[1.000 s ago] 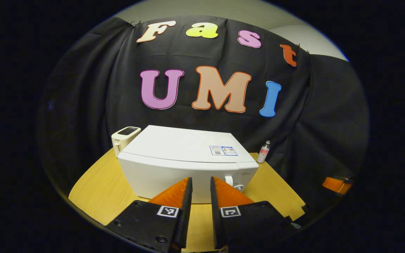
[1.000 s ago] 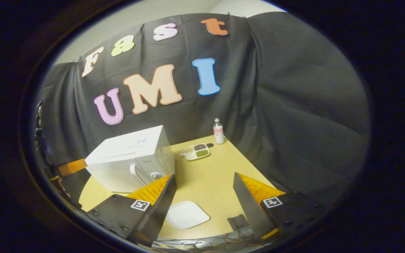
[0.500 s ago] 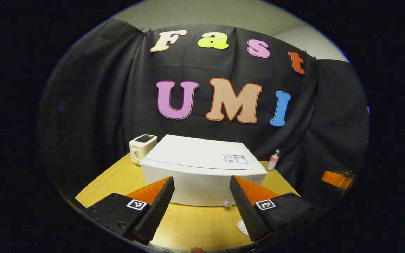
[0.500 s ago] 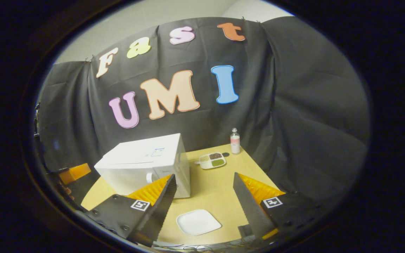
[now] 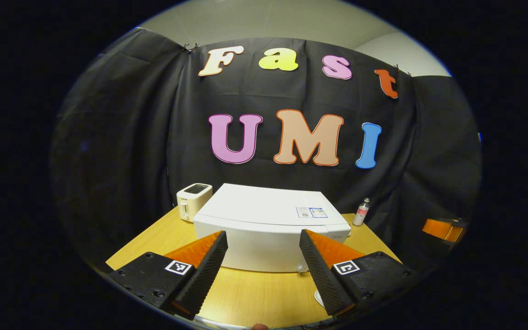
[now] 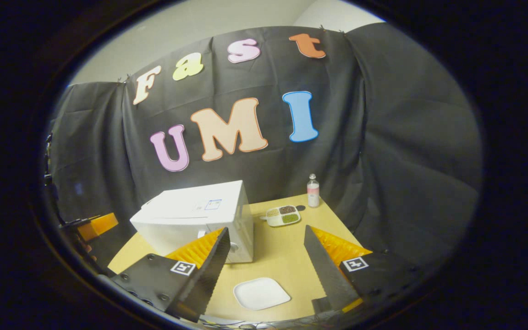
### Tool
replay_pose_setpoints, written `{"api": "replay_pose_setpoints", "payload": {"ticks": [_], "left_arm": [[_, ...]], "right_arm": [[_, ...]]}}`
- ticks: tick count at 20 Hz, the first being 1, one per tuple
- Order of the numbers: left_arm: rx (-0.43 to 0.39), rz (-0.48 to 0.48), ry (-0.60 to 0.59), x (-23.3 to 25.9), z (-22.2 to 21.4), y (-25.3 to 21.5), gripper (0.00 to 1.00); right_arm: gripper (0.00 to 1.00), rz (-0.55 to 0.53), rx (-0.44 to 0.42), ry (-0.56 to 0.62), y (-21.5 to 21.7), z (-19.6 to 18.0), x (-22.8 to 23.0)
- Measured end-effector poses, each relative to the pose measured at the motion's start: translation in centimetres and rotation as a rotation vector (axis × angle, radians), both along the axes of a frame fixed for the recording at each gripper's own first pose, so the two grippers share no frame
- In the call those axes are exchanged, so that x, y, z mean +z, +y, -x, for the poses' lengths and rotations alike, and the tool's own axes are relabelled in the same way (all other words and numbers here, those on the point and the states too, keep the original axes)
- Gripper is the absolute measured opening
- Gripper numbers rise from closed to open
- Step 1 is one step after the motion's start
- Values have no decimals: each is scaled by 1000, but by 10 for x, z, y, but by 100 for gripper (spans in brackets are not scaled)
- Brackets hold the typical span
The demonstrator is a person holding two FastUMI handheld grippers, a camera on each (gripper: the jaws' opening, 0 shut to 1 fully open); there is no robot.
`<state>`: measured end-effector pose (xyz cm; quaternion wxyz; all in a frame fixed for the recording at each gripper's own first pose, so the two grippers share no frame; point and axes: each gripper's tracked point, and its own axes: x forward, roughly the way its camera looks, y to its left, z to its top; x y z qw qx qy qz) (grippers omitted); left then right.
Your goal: Open the microwave oven with the left hand, put the food in, and close the microwave oven.
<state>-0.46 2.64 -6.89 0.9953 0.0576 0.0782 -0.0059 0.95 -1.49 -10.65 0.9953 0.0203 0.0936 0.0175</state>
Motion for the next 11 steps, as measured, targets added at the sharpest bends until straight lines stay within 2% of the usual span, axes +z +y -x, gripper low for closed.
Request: {"api": "replay_pose_setpoints", "payload": {"ticks": [11], "left_arm": [[-19, -12, 45, -19, 4, -34, 96]], "right_arm": [[92, 9, 52, 9, -17, 2, 0]]}}
